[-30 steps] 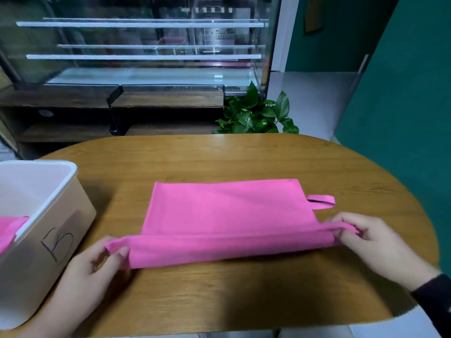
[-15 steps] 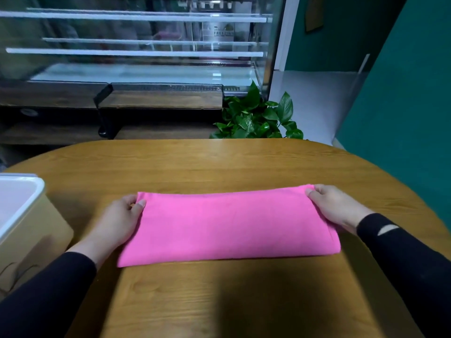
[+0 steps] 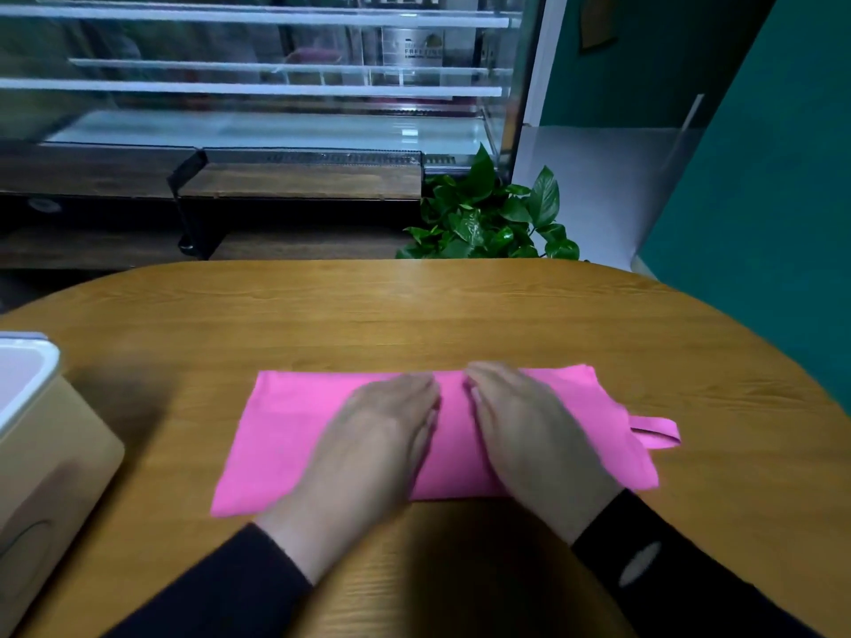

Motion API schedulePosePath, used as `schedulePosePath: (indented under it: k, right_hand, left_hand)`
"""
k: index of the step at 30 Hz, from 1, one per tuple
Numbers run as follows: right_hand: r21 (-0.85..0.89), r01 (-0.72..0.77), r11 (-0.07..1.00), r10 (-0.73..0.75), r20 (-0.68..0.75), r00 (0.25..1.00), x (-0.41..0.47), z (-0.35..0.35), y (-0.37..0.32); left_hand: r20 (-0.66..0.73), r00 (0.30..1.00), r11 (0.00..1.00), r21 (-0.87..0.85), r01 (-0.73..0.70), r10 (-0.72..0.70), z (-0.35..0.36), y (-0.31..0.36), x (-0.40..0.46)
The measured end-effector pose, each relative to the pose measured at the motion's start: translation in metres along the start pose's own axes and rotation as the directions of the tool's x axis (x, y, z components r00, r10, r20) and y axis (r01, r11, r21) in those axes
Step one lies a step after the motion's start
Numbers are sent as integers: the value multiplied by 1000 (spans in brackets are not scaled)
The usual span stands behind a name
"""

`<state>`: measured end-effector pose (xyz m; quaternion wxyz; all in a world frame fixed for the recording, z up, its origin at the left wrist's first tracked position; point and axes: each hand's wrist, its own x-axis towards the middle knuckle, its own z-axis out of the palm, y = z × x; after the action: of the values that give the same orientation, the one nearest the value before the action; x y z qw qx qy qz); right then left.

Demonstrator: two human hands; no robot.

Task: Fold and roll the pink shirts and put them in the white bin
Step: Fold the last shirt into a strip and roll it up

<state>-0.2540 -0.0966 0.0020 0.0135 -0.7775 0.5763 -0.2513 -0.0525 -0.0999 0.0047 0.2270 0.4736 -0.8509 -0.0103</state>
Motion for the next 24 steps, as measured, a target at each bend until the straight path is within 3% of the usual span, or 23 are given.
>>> schedulePosePath:
  k: [3, 6, 15, 24]
  right_hand:
    - [-36, -45, 998, 53, 255, 965, -10, 35, -3]
    - [-145, -41, 989, 88, 331, 940, -15, 34, 12]
    - [-277, -106, 955, 214, 395, 893, -16, 9, 44]
    - [-251, -64, 966, 175, 453, 874, -4, 6, 60]
  left_hand:
    - [252, 964, 992, 109, 63, -89, 33, 6, -2]
    - [359, 921, 982, 159, 99, -151, 35, -16, -9]
    - [346, 903, 954, 241, 178, -256, 8, -72, -35]
    - [301, 861, 910, 198, 365, -411, -7, -113, -53]
